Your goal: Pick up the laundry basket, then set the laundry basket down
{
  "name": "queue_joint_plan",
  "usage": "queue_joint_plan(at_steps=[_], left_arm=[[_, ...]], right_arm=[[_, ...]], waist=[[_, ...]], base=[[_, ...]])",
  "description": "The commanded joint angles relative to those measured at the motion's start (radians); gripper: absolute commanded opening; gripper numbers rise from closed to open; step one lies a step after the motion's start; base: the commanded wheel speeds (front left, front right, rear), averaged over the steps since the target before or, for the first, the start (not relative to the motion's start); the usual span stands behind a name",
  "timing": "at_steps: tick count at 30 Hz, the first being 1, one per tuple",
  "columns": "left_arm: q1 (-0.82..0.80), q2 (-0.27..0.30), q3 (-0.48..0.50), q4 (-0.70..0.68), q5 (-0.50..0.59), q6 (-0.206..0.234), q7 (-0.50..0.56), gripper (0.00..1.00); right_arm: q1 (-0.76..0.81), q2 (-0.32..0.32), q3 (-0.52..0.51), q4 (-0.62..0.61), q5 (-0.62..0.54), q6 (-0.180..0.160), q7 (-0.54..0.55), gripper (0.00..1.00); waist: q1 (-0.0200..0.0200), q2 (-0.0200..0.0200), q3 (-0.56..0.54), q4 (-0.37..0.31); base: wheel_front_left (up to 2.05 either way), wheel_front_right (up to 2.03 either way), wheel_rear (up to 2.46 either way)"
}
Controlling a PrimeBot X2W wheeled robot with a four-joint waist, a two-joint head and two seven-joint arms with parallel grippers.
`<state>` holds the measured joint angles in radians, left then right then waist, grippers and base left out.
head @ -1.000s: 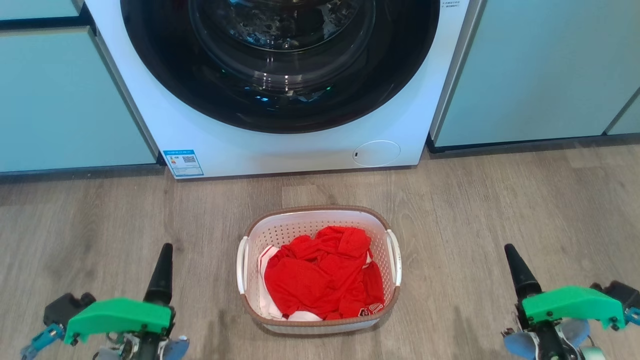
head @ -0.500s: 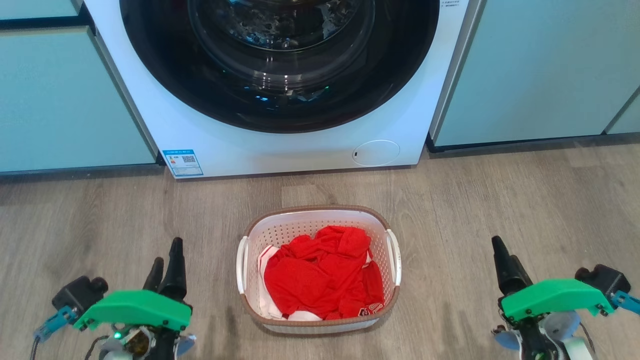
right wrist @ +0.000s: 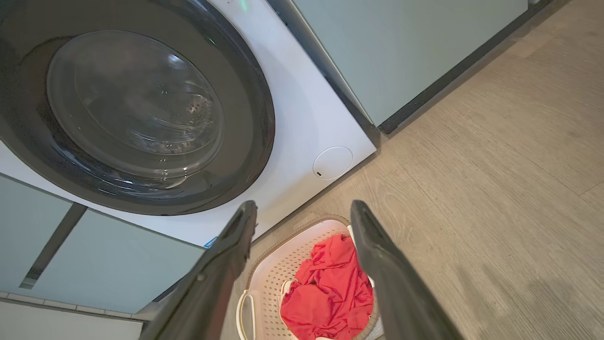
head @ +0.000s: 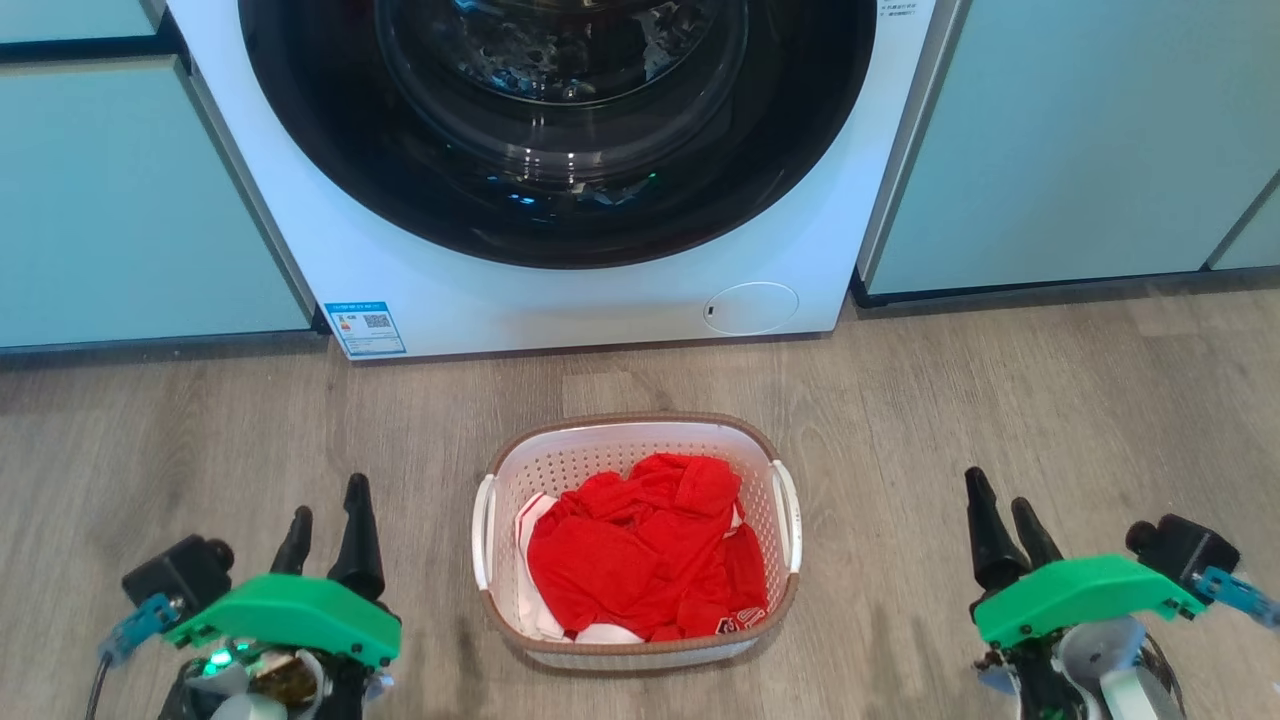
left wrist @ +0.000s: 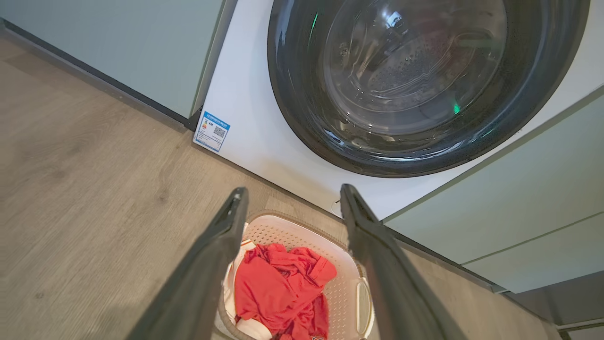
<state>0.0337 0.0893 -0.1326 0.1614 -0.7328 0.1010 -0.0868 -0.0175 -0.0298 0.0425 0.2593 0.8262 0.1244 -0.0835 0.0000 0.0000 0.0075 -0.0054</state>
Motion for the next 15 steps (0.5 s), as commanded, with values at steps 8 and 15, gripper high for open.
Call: queue_joint_plan(at_steps=[8, 15], left_arm=[[-0.034, 0.042, -0.026, -0.06, 0.123, 0.046, -0.034, 1.0], [-0.038, 0.056, -0.054, -0.071, 0.194, 0.066, -0.052, 1.0]], right_arm=[[-0.063, -0.014, 0.037, -0.05, -0.122, 0.004, -0.038, 1.0], [-0.069, -0.015, 0.052, -0.058, -0.191, 0.004, -0.055, 1.0]], waist=[[0.0, 0.0, 0.002, -0.001], [0.0, 0.0, 0.003, -0.002]], base=[[0.0, 0.0, 0.0], [0.0, 0.0, 0.0]])
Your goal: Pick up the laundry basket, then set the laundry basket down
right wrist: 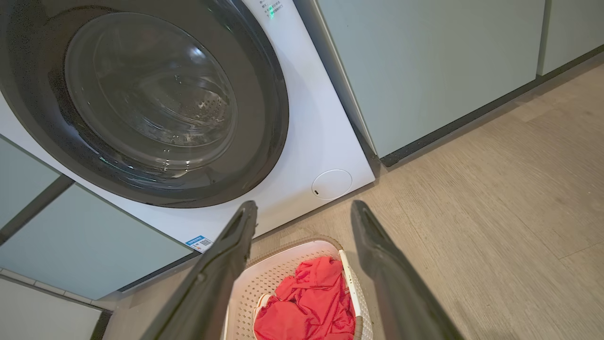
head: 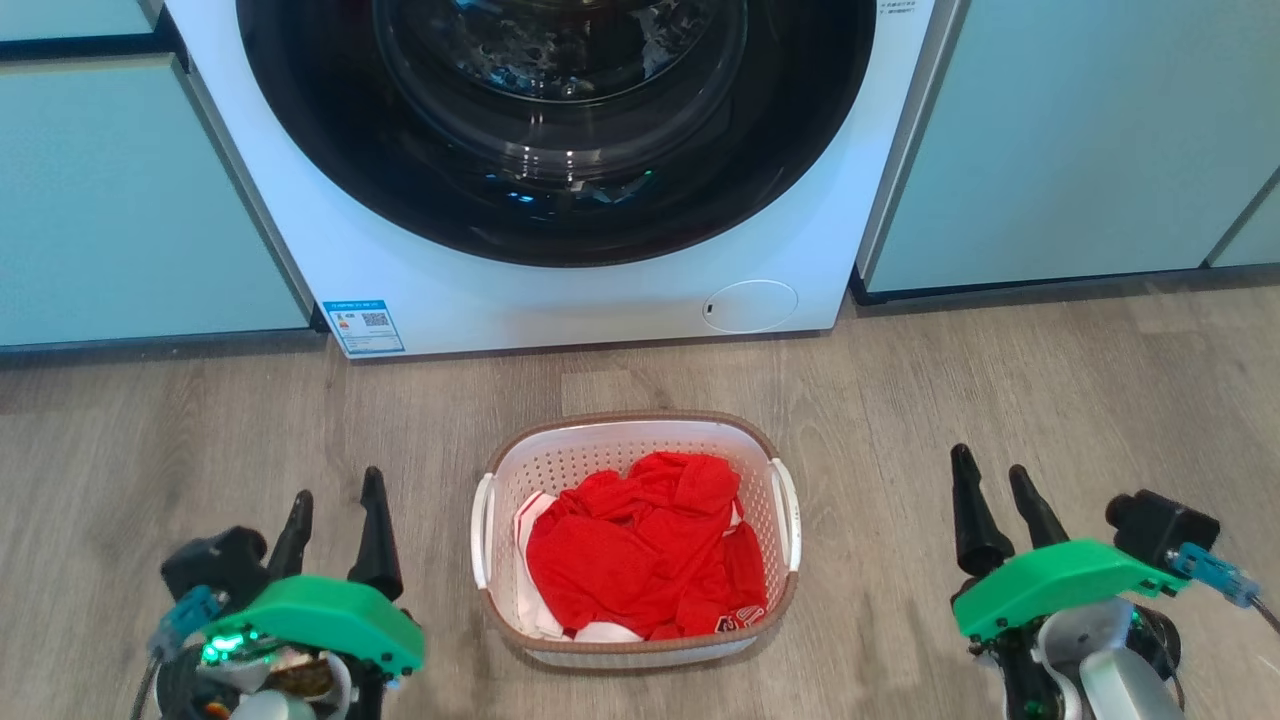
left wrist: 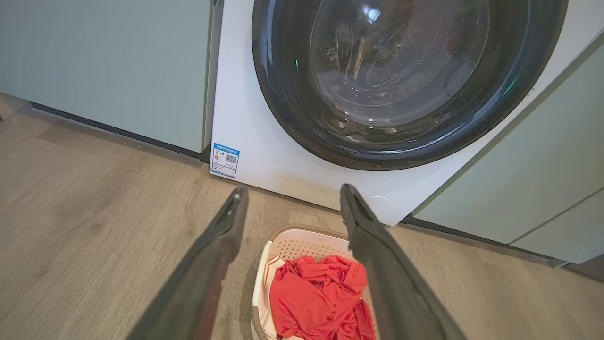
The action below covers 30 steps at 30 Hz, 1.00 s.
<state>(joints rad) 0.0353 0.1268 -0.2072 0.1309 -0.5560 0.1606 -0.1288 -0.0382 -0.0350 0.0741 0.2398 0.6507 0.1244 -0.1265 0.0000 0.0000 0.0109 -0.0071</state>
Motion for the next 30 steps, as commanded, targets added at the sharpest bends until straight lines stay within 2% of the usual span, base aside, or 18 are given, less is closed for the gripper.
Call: queue_joint_plan(at_steps=[1, 7, 19, 30], left_arm=[[-0.04, 0.02, 0.016, -0.042, 0.029, 0.009, -0.013, 1.0], [-0.04, 0.029, -0.006, -0.049, 0.094, 0.019, -0.031, 1.0], [-0.035, 0.032, -0.022, -0.054, 0.227, 0.011, -0.066, 1.0], [-0.021, 0.02, -0.008, -0.054, 0.358, -0.015, -0.101, 1.0]], right_arm=[[-0.049, -0.009, 0.023, -0.039, -0.027, 0.004, -0.015, 1.0], [-0.053, -0.01, 0.039, -0.044, -0.097, 0.005, -0.033, 1.0], [-0.061, -0.012, 0.066, -0.053, -0.238, 0.005, -0.068, 1.0], [-0.068, -0.014, 0.091, -0.068, -0.379, 0.006, -0.103, 1.0]], waist=[[0.0, 0.0, 0.0, 0.0], [0.0, 0.0, 0.0, -0.001], [0.0, 0.0, 0.0, -0.004], [0.0, 0.0, 0.001, -0.004]], base=[[0.0, 0.0, 0.0], [0.0, 0.0, 0.0], [0.0, 0.0, 0.0], [0.0, 0.0, 0.0]])
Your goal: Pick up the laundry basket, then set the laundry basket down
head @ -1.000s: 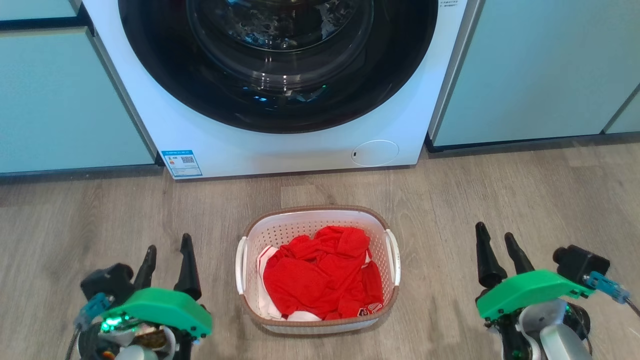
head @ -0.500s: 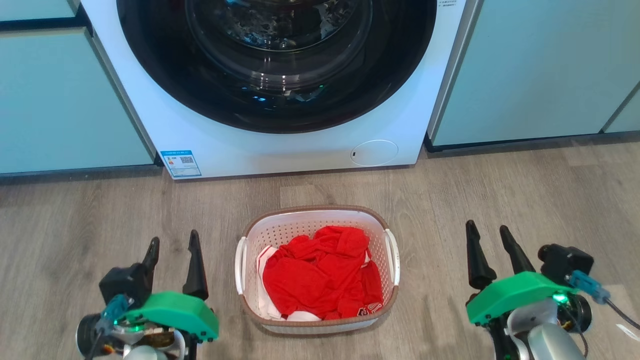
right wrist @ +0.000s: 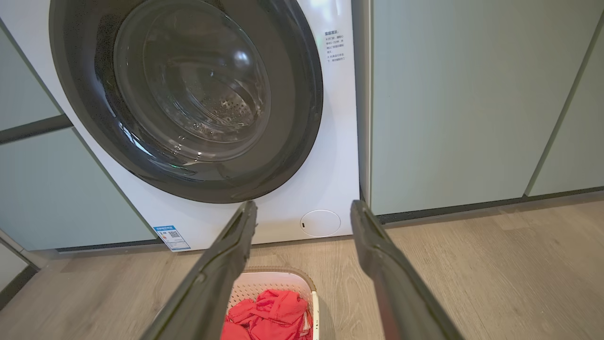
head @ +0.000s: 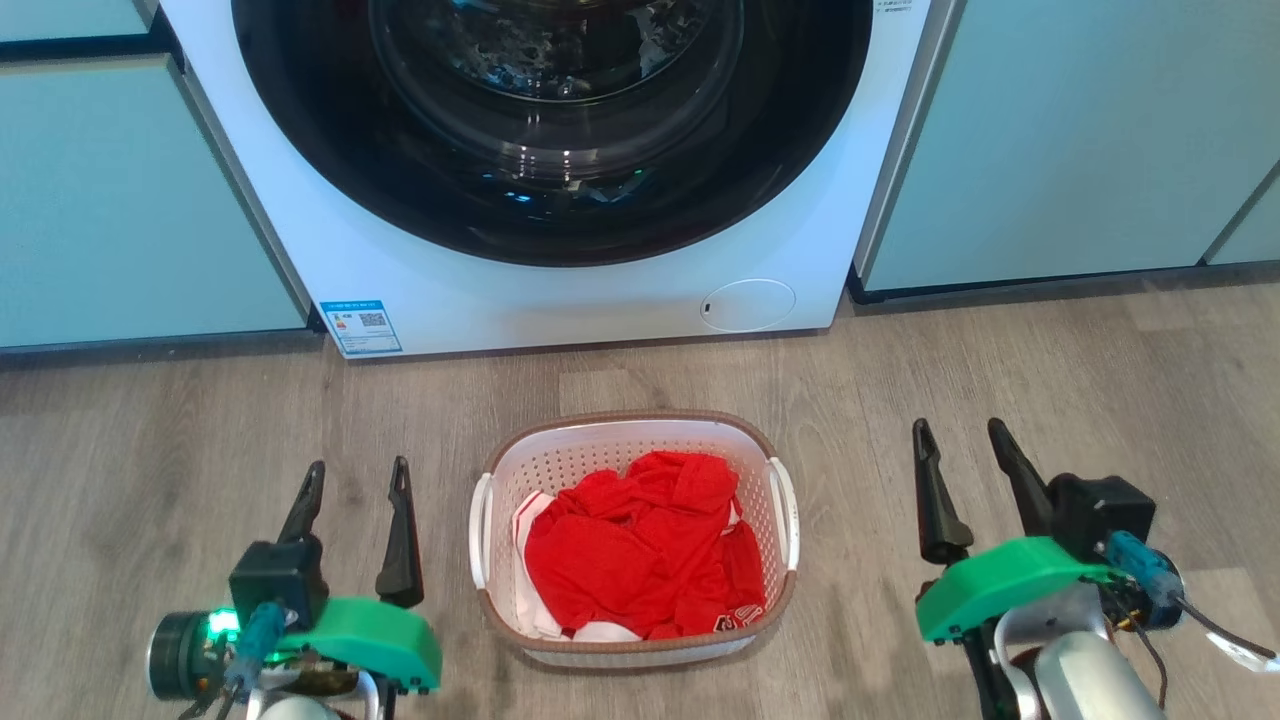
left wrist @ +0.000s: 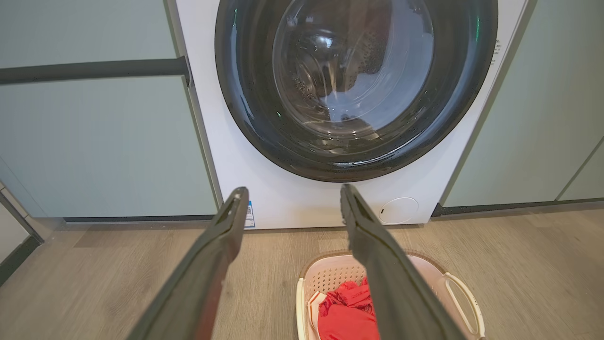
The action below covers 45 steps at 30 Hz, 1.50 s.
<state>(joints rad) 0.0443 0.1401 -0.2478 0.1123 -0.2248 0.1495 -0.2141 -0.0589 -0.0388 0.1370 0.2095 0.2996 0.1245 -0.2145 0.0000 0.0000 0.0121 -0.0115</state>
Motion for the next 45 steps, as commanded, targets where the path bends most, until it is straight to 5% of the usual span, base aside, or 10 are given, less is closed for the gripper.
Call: queue_joint_plan(at_steps=[1, 12, 45], left_arm=[[-0.029, 0.005, 0.036, -0.034, 0.037, -0.006, -0.019, 1.0], [-0.02, -0.022, 0.067, -0.038, 0.159, -0.031, -0.048, 1.0], [-0.009, -0.079, 0.146, -0.021, 0.187, -0.105, -0.048, 1.0]], right_arm=[[-0.048, -0.01, 0.03, -0.039, -0.04, 0.006, -0.018, 1.0], [-0.053, -0.011, 0.046, -0.053, -0.158, 0.006, -0.047, 1.0], [-0.05, -0.011, 0.033, -0.051, -0.156, 0.006, -0.047, 1.0]], waist=[[0.0, 0.0, 0.0, 0.0], [0.0, 0.0, -0.002, -0.002], [0.0, 0.0, 0.003, -0.005]], base=[[0.0, 0.0, 0.0], [0.0, 0.0, 0.0], [0.0, 0.0, 0.0]])
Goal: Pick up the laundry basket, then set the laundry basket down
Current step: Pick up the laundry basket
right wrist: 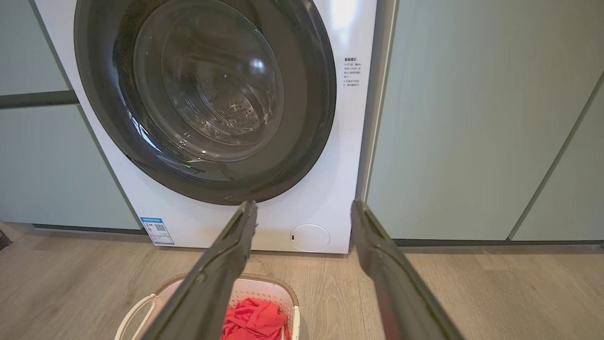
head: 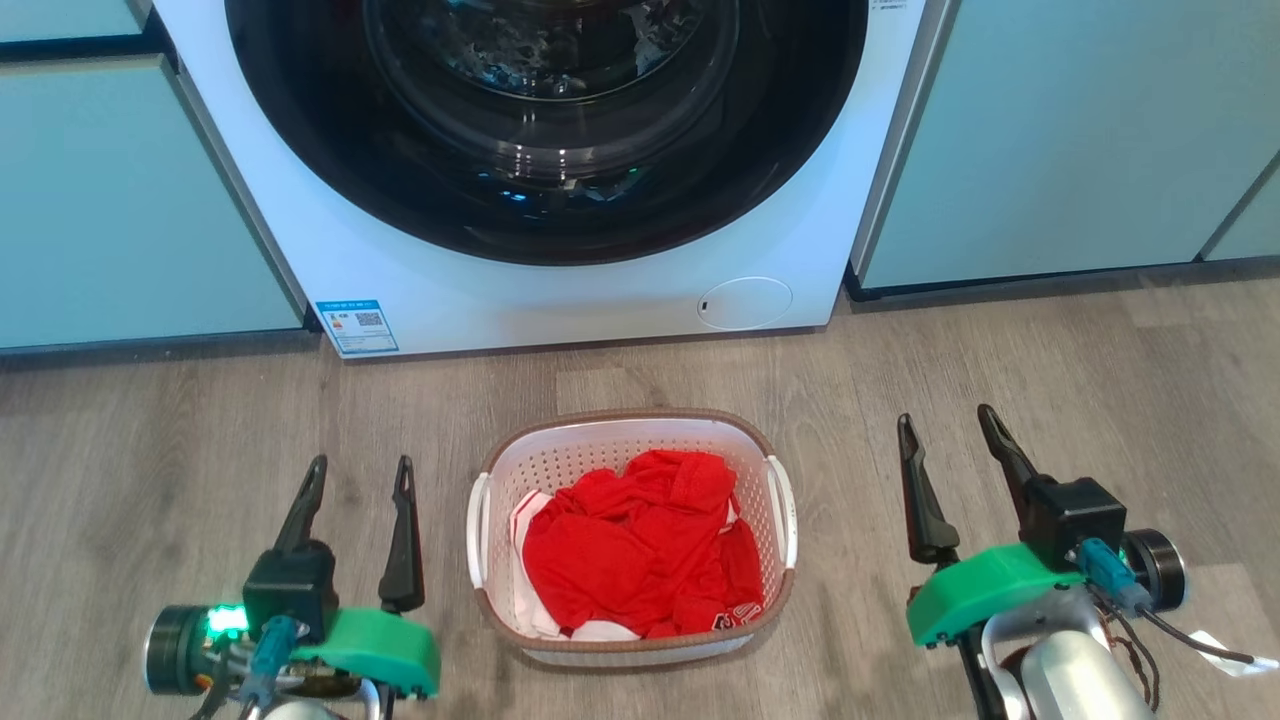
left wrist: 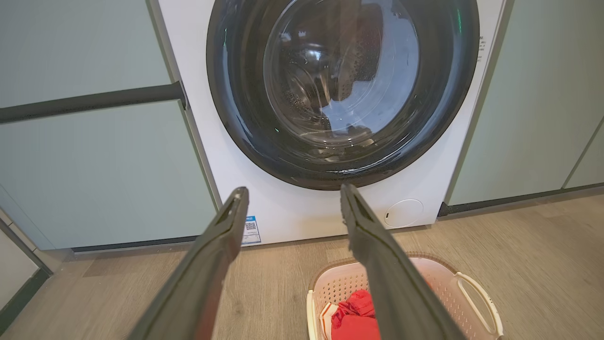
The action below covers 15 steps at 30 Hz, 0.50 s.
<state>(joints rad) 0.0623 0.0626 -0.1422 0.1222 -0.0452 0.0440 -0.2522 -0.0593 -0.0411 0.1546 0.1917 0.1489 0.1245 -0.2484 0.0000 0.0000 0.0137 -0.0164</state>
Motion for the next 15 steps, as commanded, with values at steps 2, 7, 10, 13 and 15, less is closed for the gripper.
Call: queue_joint_plan(at_steps=[2, 7, 10, 13, 15], left_arm=[[-0.028, -0.002, 0.041, -0.032, 0.009, -0.001, -0.01, 1.0], [-0.028, -0.004, 0.042, -0.033, 0.012, -0.002, -0.01, 1.0], [-0.033, -0.005, 0.041, -0.033, 0.013, -0.004, -0.01, 1.0], [-0.047, -0.006, 0.039, -0.03, 0.013, -0.008, -0.01, 1.0], [-0.061, -0.007, 0.038, -0.025, 0.011, -0.011, -0.01, 1.0]], right_arm=[[-0.05, -0.009, 0.015, -0.034, -0.006, 0.006, -0.013, 1.0], [-0.05, -0.009, 0.012, -0.035, -0.007, 0.006, -0.013, 1.0], [-0.054, -0.009, 0.006, -0.035, -0.001, 0.006, -0.013, 1.0], [-0.065, -0.009, -0.001, -0.032, 0.0, 0.006, -0.013, 1.0], [-0.076, -0.009, -0.006, -0.03, -0.005, 0.006, -0.013, 1.0]], waist=[[0.0, 0.0, 0.004, 0.0], [0.0, 0.0, 0.012, 0.0], [0.0, 0.0, 0.029, 0.001], [0.0, 0.0, 0.055, 0.003], [0.0, 0.0, 0.079, 0.006]], base=[[0.0, 0.0, 0.0], [0.0, 0.0, 0.0], [0.0, 0.0, 0.0], [0.0, 0.0, 0.0], [0.0, 0.0, 0.0]])
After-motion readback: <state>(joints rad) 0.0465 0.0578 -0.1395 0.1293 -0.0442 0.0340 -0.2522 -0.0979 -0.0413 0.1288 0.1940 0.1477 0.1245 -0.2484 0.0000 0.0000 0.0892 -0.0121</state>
